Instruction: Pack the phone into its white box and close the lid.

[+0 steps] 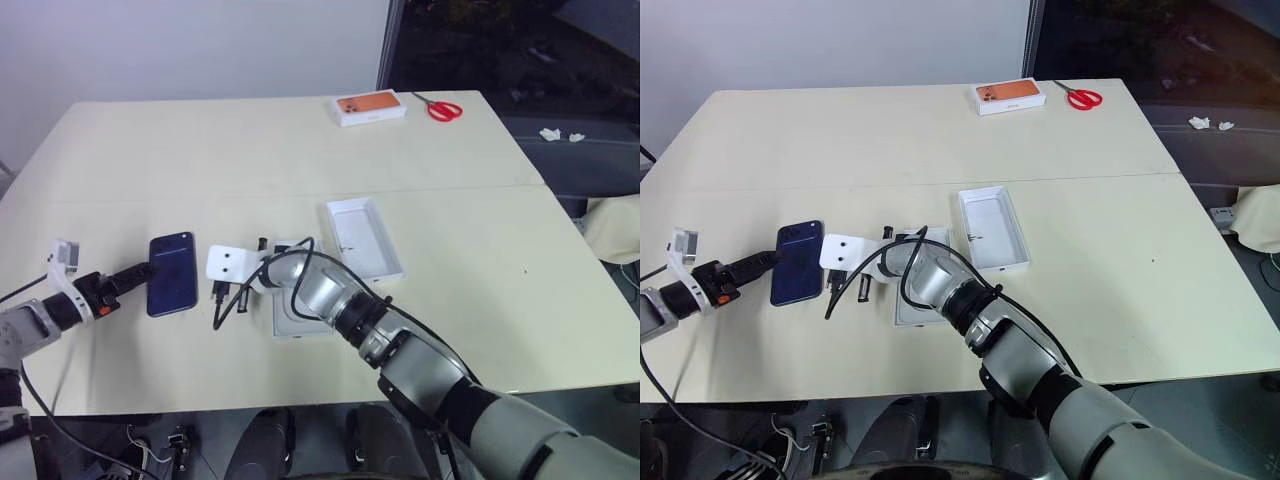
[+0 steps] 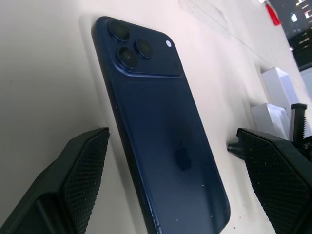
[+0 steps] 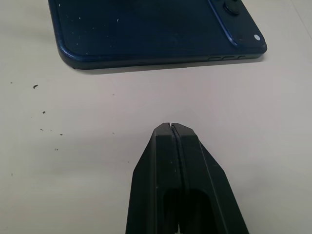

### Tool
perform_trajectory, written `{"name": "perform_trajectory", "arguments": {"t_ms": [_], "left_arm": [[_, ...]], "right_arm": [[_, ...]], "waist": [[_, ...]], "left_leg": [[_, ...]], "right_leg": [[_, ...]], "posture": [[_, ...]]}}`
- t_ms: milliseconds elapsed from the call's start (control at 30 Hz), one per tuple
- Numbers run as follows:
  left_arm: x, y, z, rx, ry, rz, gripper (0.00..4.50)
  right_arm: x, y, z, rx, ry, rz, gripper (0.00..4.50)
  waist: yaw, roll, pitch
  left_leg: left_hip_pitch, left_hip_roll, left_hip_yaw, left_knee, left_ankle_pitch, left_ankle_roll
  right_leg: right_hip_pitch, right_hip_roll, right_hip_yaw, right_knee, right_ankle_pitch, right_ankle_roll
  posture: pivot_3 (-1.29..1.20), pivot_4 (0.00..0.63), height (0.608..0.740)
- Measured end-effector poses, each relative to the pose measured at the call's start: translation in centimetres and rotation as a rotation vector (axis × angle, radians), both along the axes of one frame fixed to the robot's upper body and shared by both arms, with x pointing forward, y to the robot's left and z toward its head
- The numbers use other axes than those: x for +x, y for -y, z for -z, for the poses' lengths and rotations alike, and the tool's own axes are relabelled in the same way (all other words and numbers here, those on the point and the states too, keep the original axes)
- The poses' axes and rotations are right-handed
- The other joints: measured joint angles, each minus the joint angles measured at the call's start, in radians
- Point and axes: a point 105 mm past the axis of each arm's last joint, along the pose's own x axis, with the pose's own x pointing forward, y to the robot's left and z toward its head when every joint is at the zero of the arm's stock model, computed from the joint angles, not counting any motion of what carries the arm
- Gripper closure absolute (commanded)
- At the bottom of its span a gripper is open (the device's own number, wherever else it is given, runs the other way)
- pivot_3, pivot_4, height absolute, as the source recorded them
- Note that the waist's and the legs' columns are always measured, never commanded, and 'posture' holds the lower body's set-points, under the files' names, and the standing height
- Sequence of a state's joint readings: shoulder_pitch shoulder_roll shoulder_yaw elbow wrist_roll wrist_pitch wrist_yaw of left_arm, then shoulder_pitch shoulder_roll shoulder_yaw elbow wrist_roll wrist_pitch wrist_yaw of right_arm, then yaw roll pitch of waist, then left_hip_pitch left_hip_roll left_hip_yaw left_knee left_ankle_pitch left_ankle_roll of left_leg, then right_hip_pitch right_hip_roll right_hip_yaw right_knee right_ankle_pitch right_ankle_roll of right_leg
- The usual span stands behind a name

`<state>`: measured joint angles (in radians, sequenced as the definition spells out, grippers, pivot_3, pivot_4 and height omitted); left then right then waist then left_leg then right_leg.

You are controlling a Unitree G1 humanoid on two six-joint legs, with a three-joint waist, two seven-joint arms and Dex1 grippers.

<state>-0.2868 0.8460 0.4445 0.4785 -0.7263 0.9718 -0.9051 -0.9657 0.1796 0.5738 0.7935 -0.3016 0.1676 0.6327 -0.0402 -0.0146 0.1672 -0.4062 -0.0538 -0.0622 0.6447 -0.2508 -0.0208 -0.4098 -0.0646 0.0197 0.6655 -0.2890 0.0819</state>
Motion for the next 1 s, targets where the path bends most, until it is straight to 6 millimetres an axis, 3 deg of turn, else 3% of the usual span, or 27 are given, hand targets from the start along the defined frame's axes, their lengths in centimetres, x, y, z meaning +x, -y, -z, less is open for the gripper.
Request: {"name": "perform_trajectory", "arguments": {"t_ms": [300,1000], "left_arm": [[1.5,2.4,0.8,-0.017,-0.007,0.073,0.06],[2.8,8.0,0.5,-0.029,-0.011,0.212,0.06]], "right_arm": [[0.4,0.3,0.4,-0.020,-0.015,0.034,4.47],[1.2,0.9,0.2,-0.018,-0.034,0.071,4.47]], "waist": [[0.022,0.013,-0.009],[0.029,0.014,-0.010]], "left_leg": [[0.003,-0.002,0.000,0.000,-0.001,0.002],[0.003,-0.003,0.000,0.001,-0.001,0.002]], "right_leg": [[0.003,-0.001,0.000,0.000,0.000,0.000],[0.005,-0.002,0.000,-0.001,0.000,0.000]], "posture": [[0.00,0.150,0.740],[0.00,0.150,0.740]]}}
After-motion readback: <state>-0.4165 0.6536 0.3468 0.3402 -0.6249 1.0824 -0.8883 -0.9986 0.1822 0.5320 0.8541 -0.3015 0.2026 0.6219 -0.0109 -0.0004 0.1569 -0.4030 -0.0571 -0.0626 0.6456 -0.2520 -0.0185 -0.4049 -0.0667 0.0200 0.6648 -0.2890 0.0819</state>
